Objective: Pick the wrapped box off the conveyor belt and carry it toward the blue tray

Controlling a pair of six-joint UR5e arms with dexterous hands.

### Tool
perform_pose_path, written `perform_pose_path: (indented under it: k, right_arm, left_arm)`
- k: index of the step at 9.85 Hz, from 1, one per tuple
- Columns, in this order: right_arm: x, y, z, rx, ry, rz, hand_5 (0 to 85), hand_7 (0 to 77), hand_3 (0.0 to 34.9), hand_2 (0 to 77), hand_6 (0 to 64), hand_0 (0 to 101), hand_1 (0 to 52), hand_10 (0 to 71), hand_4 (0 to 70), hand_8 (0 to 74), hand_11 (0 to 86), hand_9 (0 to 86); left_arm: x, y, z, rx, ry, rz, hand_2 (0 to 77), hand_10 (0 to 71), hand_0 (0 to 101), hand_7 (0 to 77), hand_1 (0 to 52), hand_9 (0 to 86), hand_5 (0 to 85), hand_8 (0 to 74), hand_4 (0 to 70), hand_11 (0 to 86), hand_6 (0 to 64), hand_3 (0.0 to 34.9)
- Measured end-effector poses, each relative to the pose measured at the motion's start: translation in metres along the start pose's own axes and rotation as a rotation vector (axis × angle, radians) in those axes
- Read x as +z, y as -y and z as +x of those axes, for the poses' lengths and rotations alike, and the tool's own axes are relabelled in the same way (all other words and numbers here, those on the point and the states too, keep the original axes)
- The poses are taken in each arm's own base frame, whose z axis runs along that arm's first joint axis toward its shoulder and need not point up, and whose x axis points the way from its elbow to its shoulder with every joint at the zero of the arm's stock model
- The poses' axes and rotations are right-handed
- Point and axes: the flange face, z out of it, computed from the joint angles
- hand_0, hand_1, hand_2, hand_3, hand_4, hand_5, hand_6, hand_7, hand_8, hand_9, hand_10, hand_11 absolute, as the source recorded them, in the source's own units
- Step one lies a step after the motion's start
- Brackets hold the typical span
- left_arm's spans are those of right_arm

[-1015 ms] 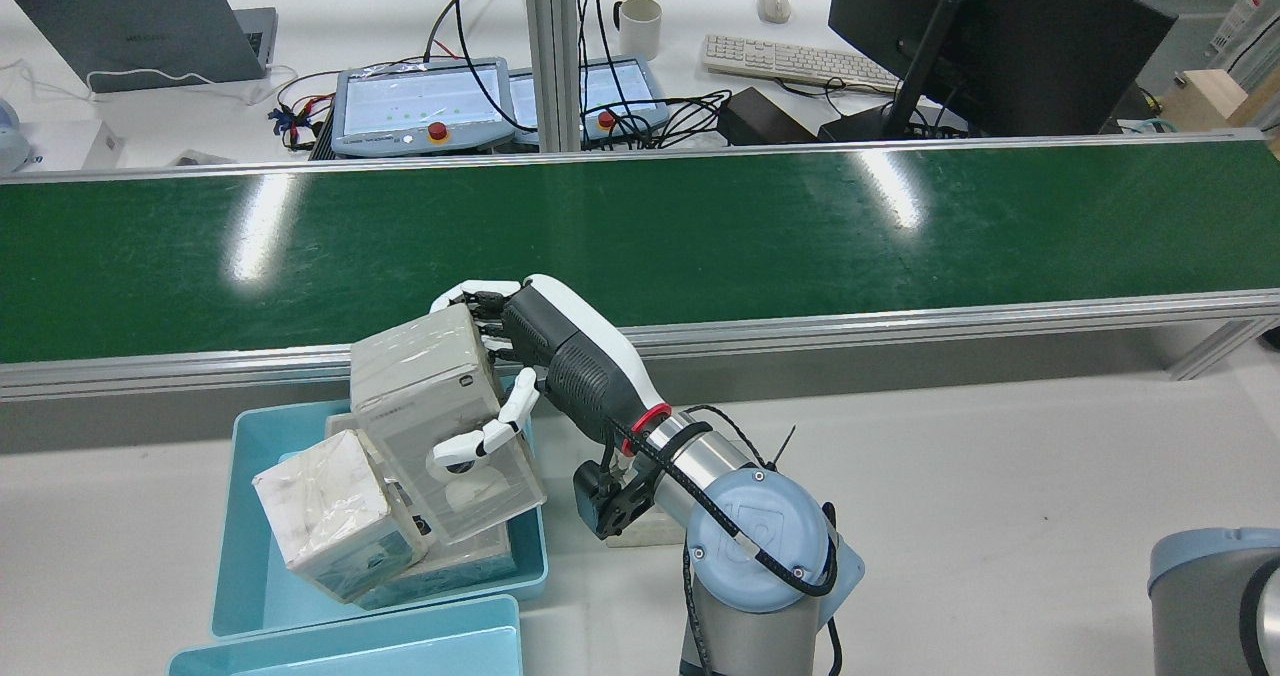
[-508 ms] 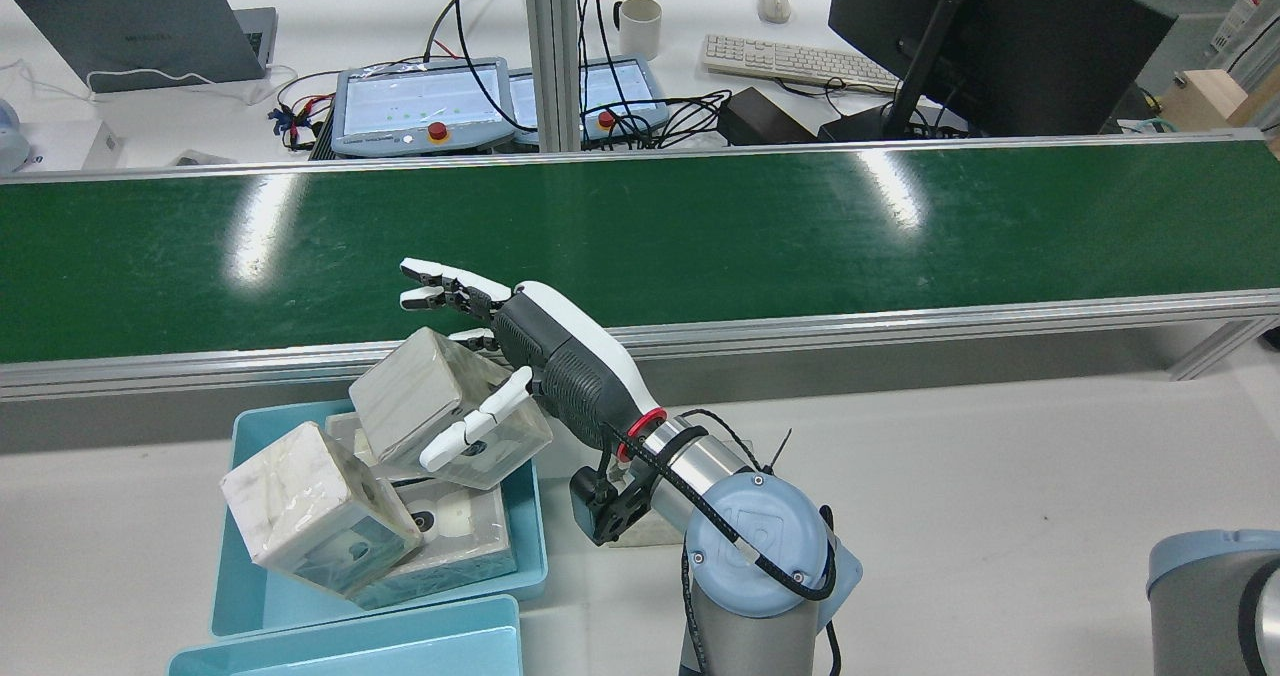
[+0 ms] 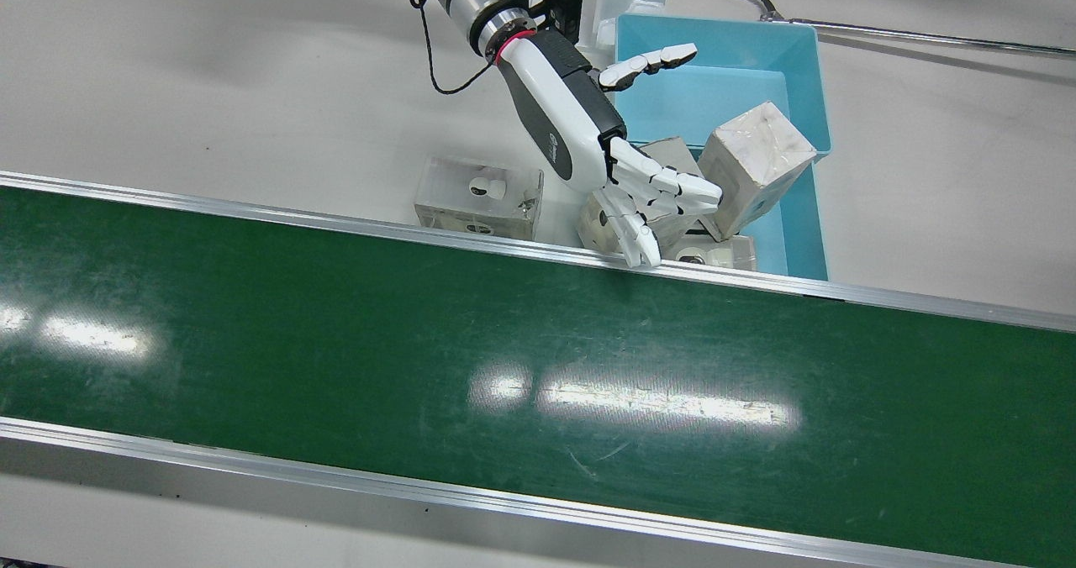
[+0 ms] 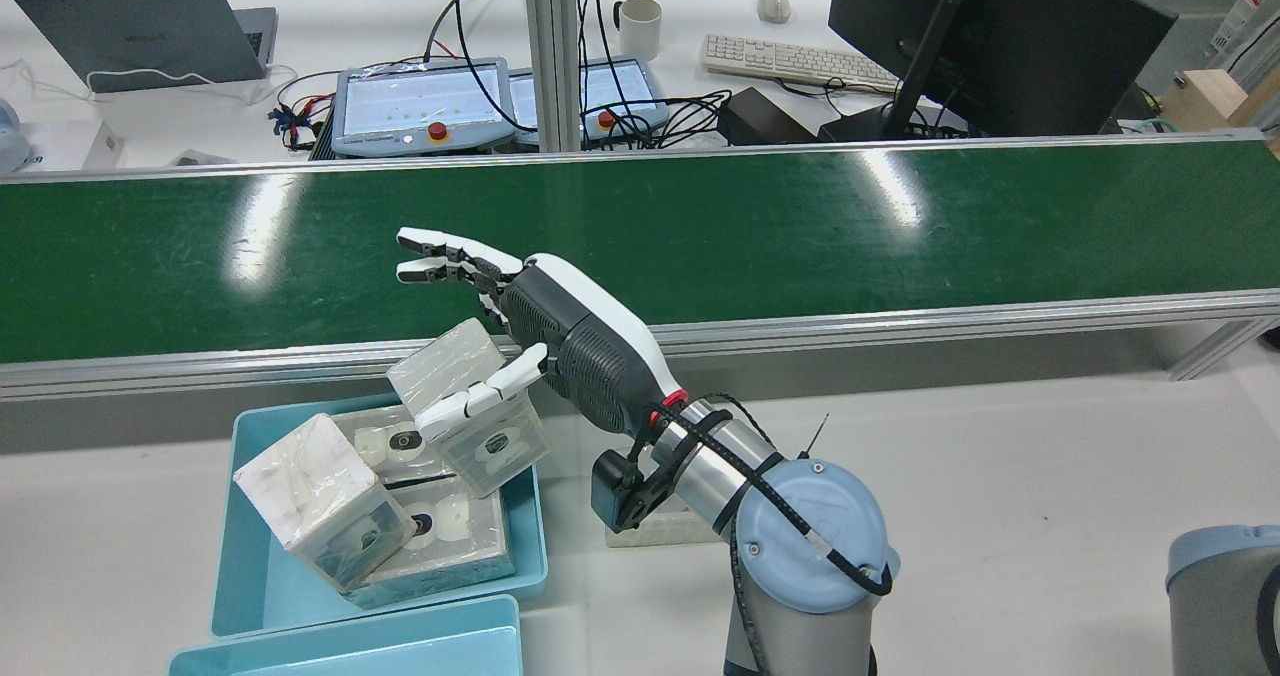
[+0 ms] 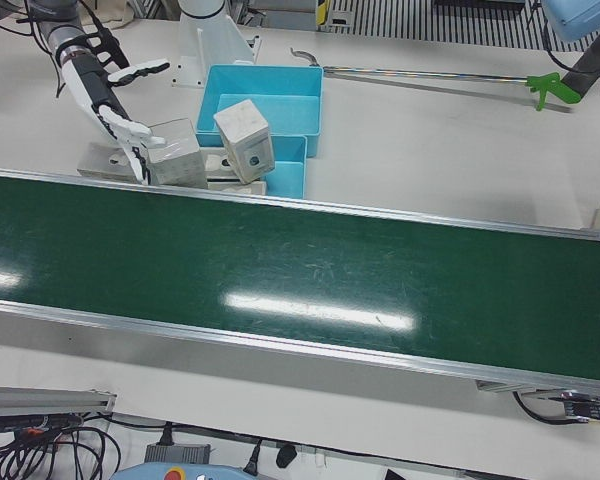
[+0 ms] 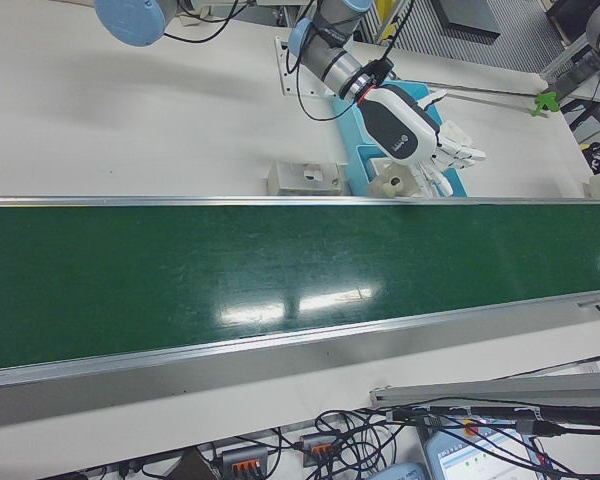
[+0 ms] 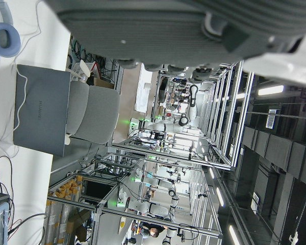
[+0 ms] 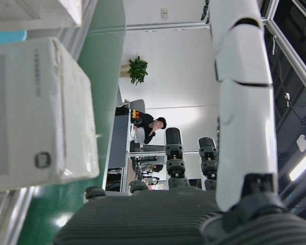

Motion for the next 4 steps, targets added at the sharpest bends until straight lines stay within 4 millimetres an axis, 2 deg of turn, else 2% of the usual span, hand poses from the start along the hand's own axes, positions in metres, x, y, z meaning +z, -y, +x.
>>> perform_pose_path:
  k: [1,2,3,4]
  right_arm:
    - [-0.004,-0.002,-0.029,-0.009,0.016,-0.015,11.5,21.8,20.5,13.1,4.9,49,16.4,0.0,13.6,0.0,1.1,2.7]
    - [-0.007,0.0,-0.061,-0.019,0.026,-0.02,11.5,21.8,20.5,13.1,4.9,49,16.4,0.0,13.6,0.0,1.1,2.7]
    - [-0.016,0.013,-0.1,-0.019,0.039,-0.004,16.9,26.7,26.7,16.4,6.0,51,20.2,0.0,18.0,0.0,1.1,3.8]
    - [-0.029,0.036,-0.14,-0.012,0.058,0.03,21.8,29.5,30.7,20.7,7.6,53,22.4,0.0,20.7,0.0,1.1,3.3]
  left_arm:
    - [0.0,0.0,0.0,0.0,0.0,0.0,0.5,0.5,0,0.5,0.0,0.0,1.1,0.5,0.0,0.0,0.0,0.0]
    - [0.0,0.0,0.0,0.0,0.0,0.0,1.1,0.5,0,0.5,0.0,0.0,1.1,0.5,0.0,0.0,0.0,0.0]
    - [0.0,0.0,0.0,0.0,0.0,0.0,0.5,0.5,0,0.5,0.0,0.0,1.1,0.5,0.0,0.0,0.0,0.0]
    - [0.0,0.0,0.0,0.0,0.0,0.0,1.1,0.5,0,0.5,0.0,0.0,1.1,0.5,0.0,0.0,0.0,0.0]
